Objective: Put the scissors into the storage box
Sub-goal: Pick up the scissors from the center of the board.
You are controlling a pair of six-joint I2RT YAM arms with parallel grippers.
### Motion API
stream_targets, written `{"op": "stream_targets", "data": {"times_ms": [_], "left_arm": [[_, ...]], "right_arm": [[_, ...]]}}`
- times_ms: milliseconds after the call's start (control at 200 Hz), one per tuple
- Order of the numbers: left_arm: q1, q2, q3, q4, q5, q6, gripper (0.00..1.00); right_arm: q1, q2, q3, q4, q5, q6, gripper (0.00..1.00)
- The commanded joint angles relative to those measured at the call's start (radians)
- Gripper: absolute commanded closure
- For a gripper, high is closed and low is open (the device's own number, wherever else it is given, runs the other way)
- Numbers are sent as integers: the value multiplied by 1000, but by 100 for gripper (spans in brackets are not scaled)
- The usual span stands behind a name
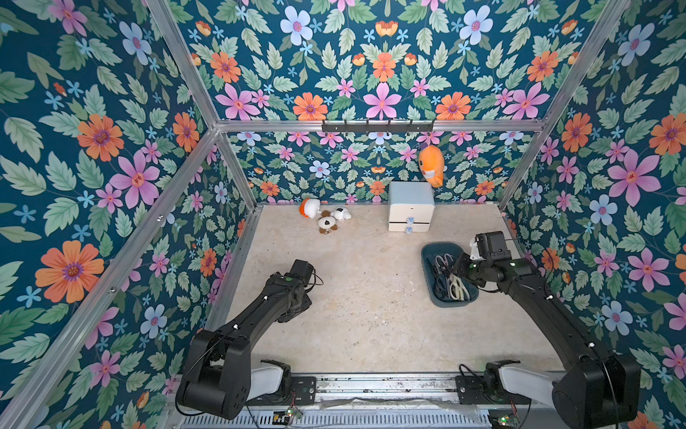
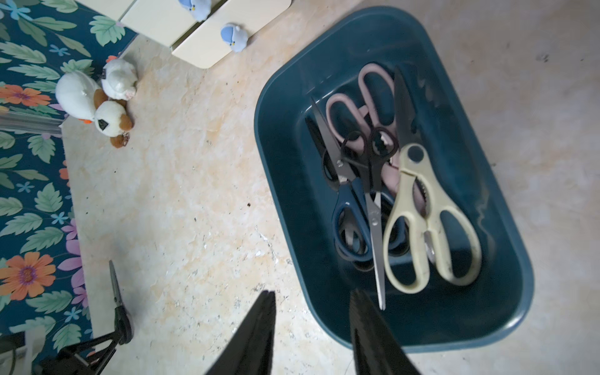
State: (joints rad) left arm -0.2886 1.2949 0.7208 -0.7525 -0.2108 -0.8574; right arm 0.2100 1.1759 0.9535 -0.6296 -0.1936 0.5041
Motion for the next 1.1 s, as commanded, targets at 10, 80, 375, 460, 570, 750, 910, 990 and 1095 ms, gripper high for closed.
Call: {"op": "stream_targets", "data": {"times_ms": [10, 80, 375, 460, 570, 750, 910, 990, 1095], "left_arm": [[26, 31, 13, 16, 1, 47, 57], [41, 55, 23, 13, -2, 62, 58], [113, 99, 36, 43, 50, 125, 64], [138, 100, 24, 61, 71, 137, 65], [158, 109, 14, 78, 92, 155, 65], [169, 127, 1, 109, 123, 165, 66], [179, 149, -16, 135, 127, 180, 68], [185, 160, -23, 147, 134, 188, 68], [192, 180, -31, 166, 145, 197, 69]], "right_arm": [[9, -32, -24, 31, -4, 51, 59], [10, -33, -16, 21, -3, 47, 59], [11, -29, -1, -1, 8, 40, 59], [12, -30, 1, -5, 17, 36, 59], [11, -29, 1, -9, 23, 34, 59], [11, -25, 4, -9, 29, 37, 59], [12, -26, 8, -8, 34, 44, 59], [11, -26, 11, -10, 40, 47, 59], [11, -27, 12, -13, 45, 51, 59]]}}
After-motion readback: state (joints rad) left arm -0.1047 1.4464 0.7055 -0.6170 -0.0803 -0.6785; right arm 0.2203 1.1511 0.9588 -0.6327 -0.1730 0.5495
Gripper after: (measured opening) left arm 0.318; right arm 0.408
